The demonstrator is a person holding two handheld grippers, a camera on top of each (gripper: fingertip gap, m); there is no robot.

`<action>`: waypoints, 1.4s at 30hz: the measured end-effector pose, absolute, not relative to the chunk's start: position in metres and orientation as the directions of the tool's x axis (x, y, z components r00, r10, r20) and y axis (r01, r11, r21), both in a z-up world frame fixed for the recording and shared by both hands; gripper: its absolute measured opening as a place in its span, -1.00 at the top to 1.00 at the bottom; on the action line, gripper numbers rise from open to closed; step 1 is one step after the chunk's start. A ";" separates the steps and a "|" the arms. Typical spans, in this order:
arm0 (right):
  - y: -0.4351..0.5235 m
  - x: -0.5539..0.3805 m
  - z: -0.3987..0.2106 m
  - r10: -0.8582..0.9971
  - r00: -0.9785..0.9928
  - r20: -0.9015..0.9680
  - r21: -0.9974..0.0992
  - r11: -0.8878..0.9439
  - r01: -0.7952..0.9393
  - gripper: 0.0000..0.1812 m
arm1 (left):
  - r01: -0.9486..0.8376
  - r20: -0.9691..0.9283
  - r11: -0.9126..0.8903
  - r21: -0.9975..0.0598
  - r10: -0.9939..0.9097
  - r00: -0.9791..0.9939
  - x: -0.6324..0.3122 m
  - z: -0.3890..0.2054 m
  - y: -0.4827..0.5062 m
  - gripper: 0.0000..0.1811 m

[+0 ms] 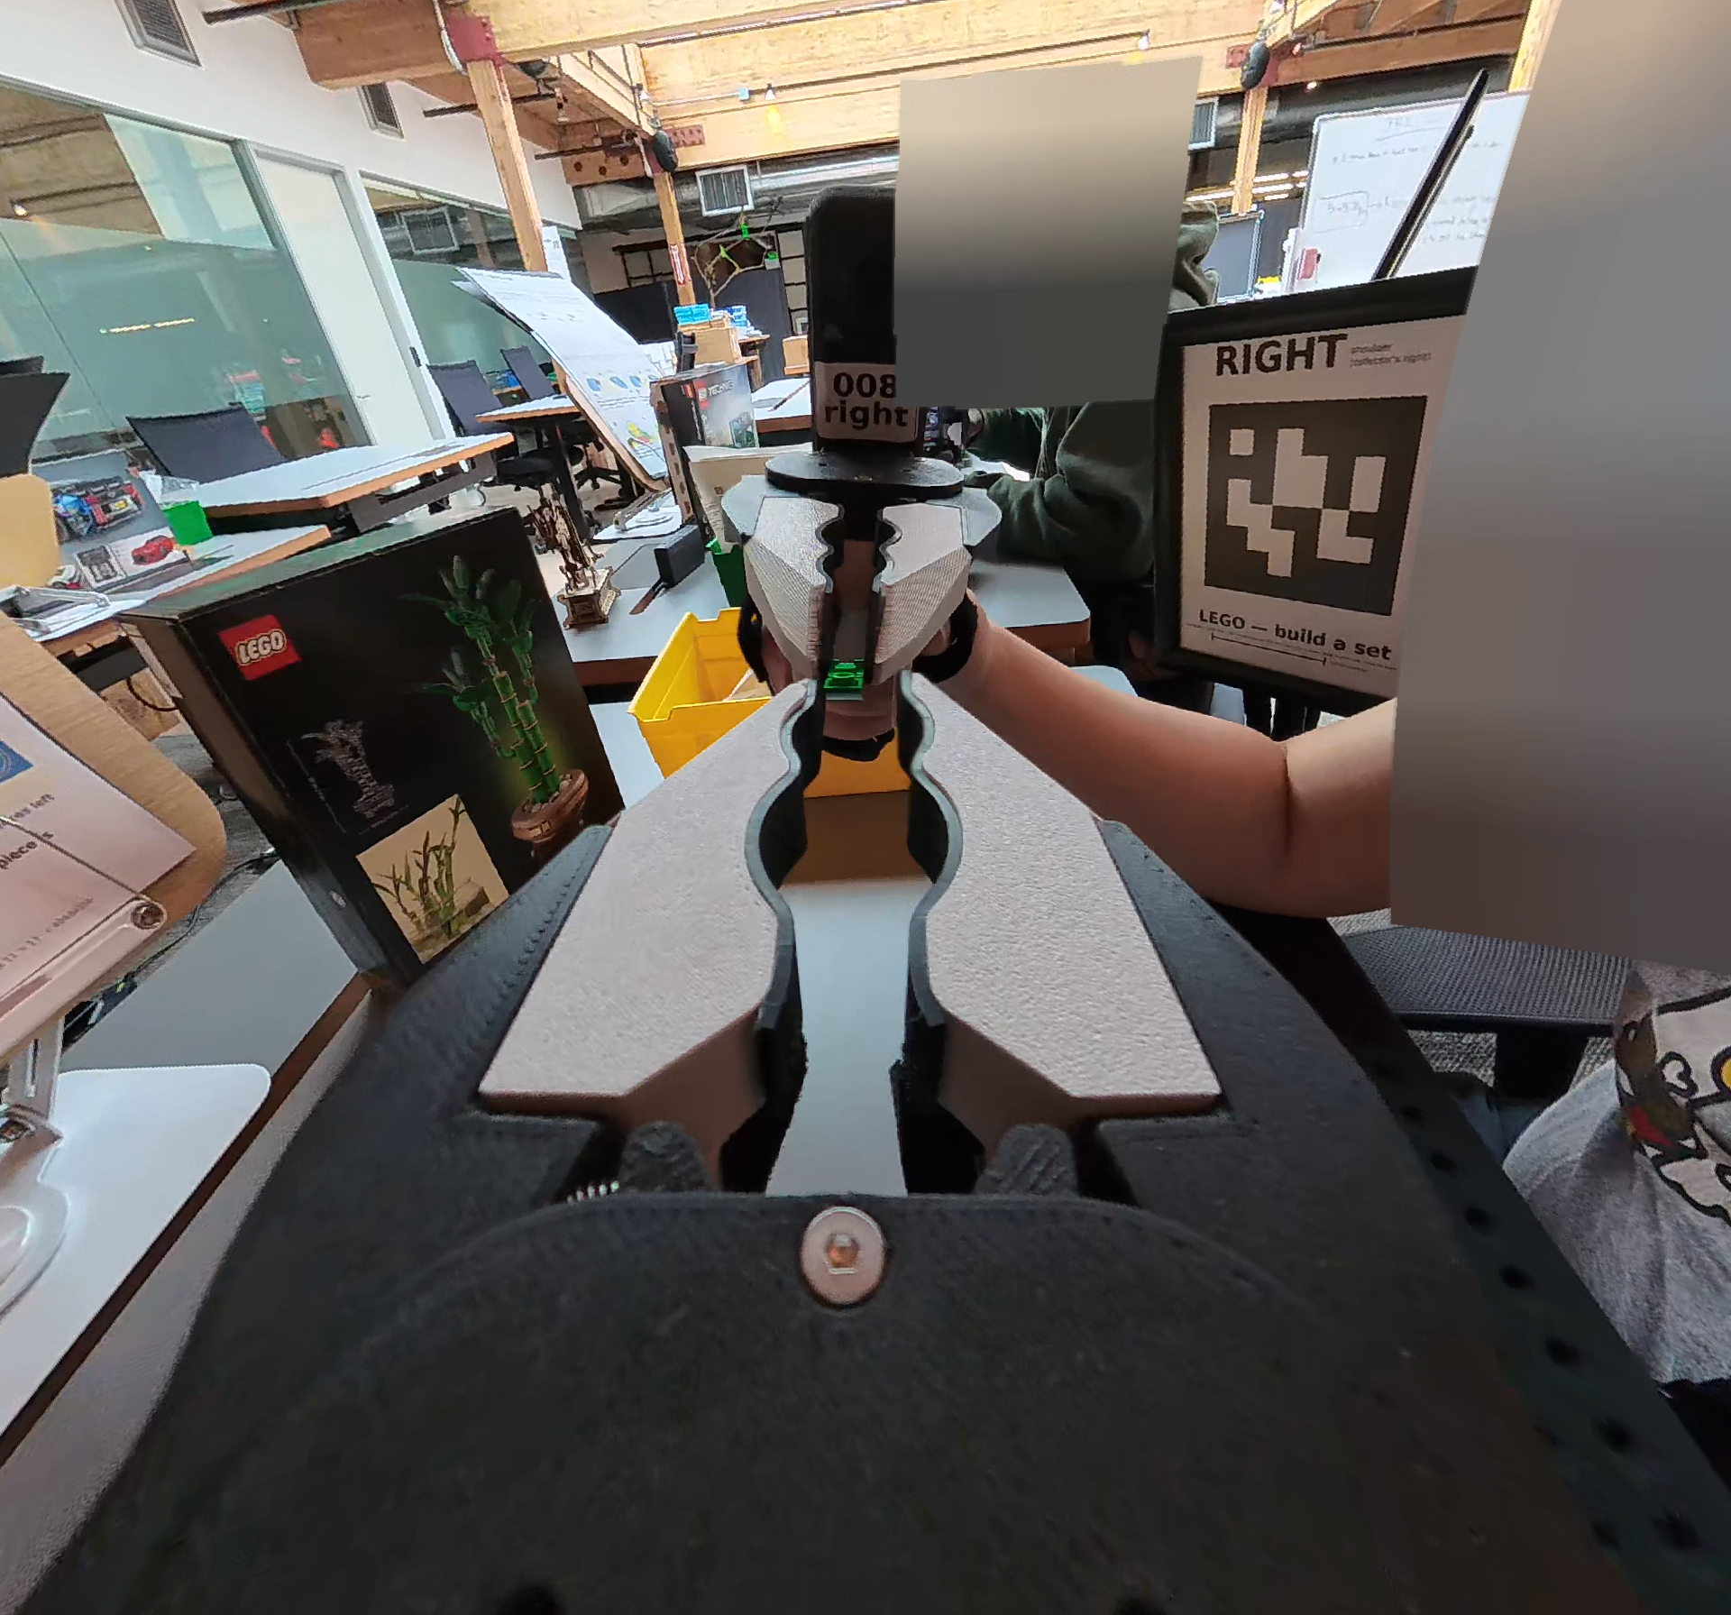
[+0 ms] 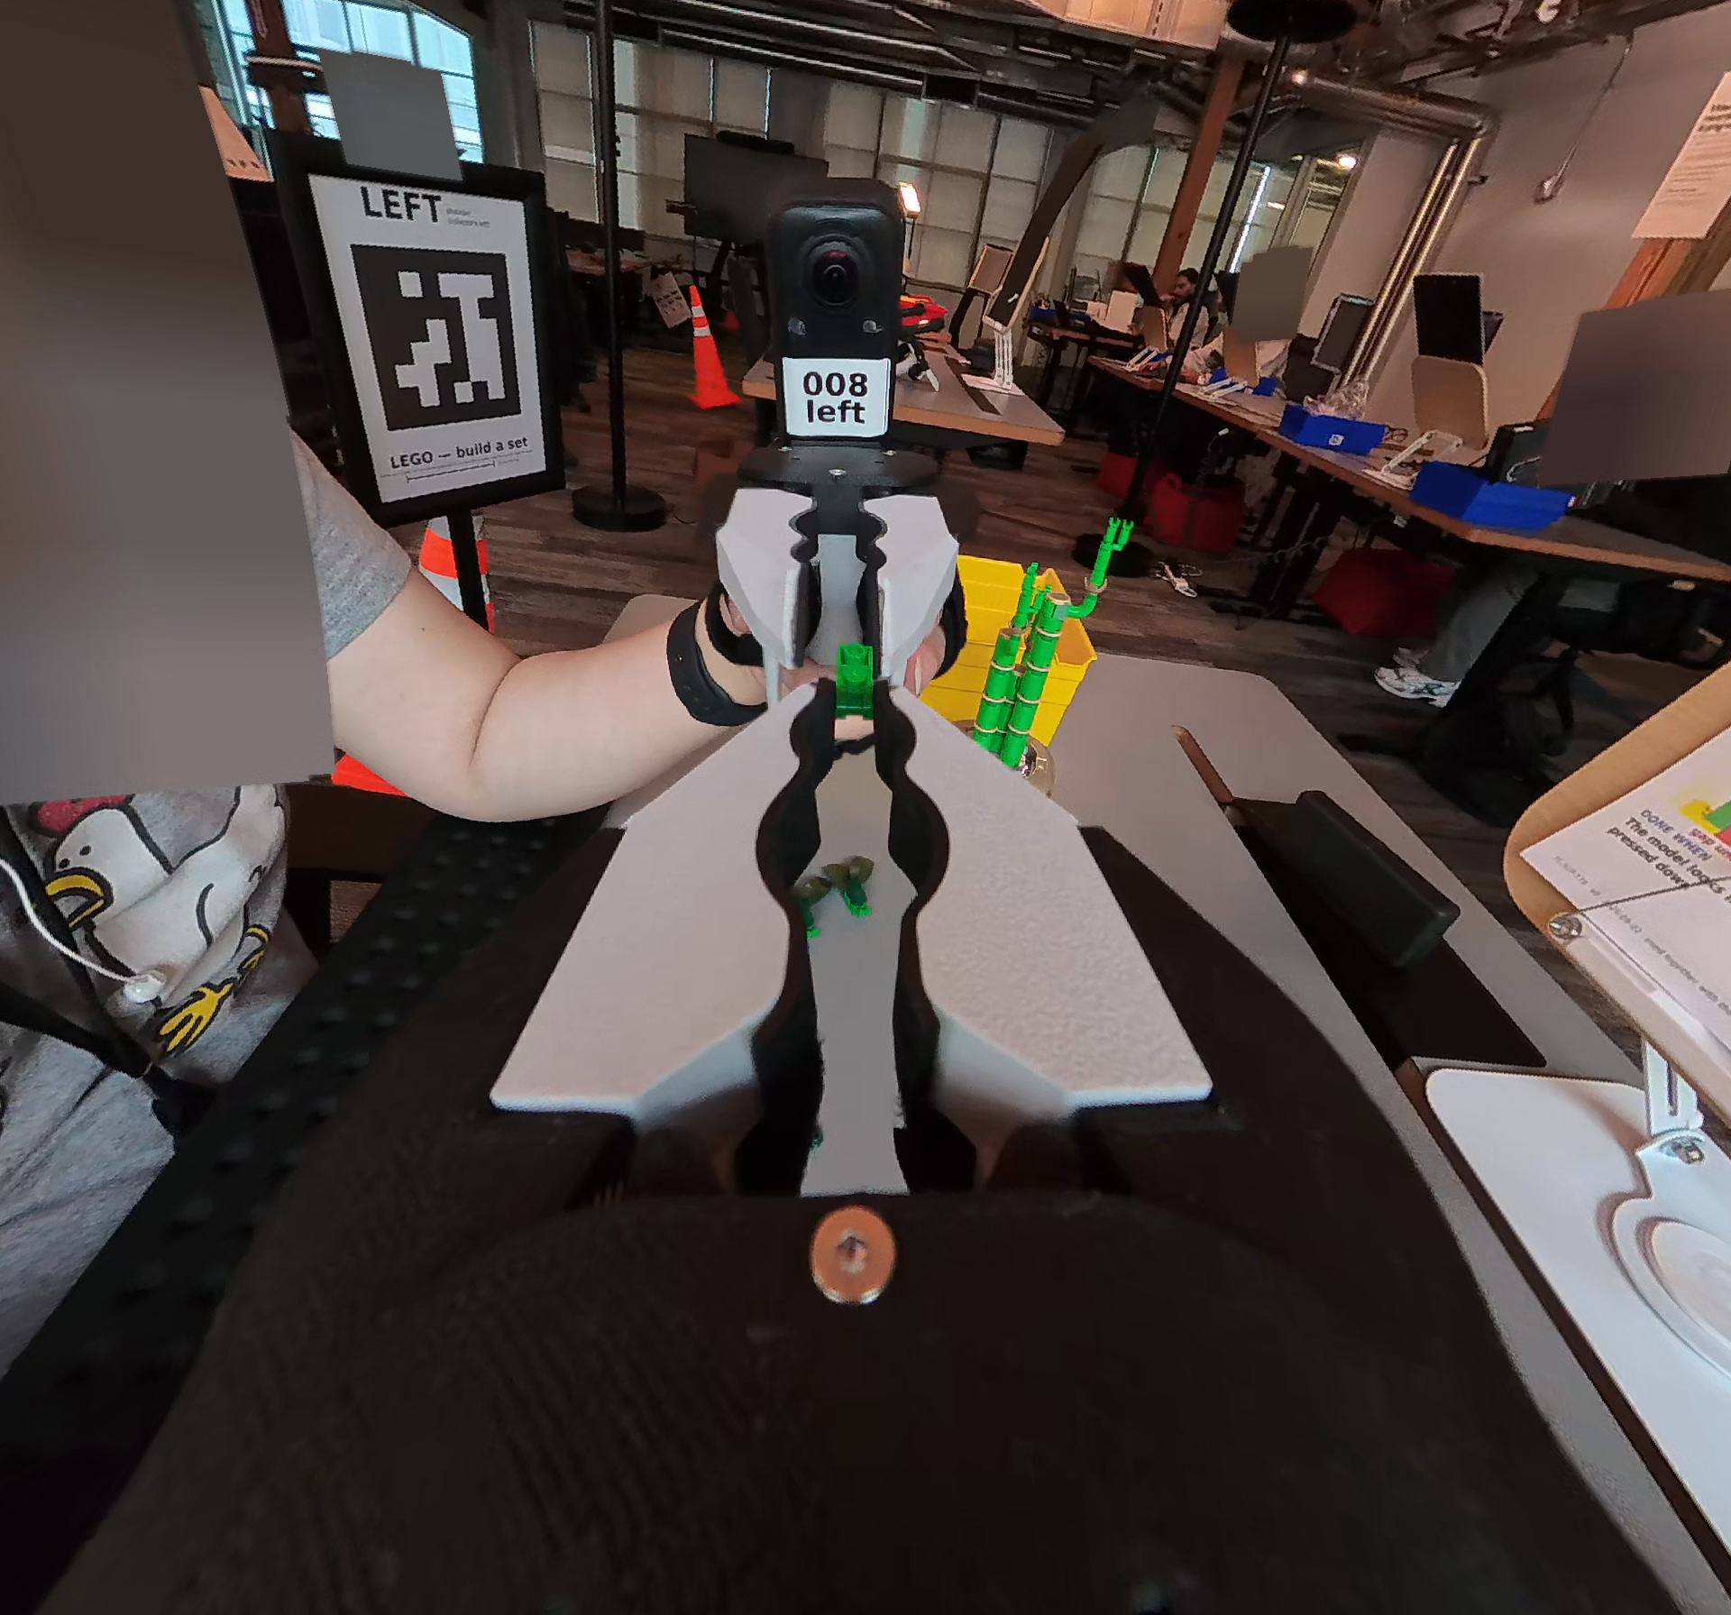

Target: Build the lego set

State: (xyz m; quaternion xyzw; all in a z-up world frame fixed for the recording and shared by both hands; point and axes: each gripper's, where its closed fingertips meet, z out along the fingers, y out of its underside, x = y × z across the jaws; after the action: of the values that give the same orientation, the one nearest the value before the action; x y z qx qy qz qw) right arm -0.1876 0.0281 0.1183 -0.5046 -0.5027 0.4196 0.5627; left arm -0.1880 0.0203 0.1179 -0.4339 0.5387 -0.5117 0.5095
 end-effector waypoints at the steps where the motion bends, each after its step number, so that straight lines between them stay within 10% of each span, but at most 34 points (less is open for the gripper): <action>1: 0.029 -0.187 0.117 0.980 0.145 0.133 -0.991 0.129 0.040 0.93 | 0.051 -0.104 0.099 -0.994 -0.989 -0.100 -0.188 0.117 0.021 0.85; 23: 0.081 -0.153 0.090 0.921 0.173 -0.350 -0.937 -0.344 -0.063 0.94 | 0.072 -0.028 0.033 -0.997 -0.997 0.076 -0.219 0.127 0.067 0.91; 42: 0.073 -0.167 0.081 0.907 0.180 -0.381 -0.920 -0.390 0.021 0.93 | -0.012 0.216 -0.218 -0.976 -0.972 0.093 -0.202 0.097 0.087 0.95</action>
State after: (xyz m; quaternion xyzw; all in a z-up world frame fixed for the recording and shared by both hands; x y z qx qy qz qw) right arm -0.1671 0.0730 0.0812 -0.6441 -0.3602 0.5296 0.4184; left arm -0.2018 0.0866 0.0975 -0.5793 0.4245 -0.5228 0.4591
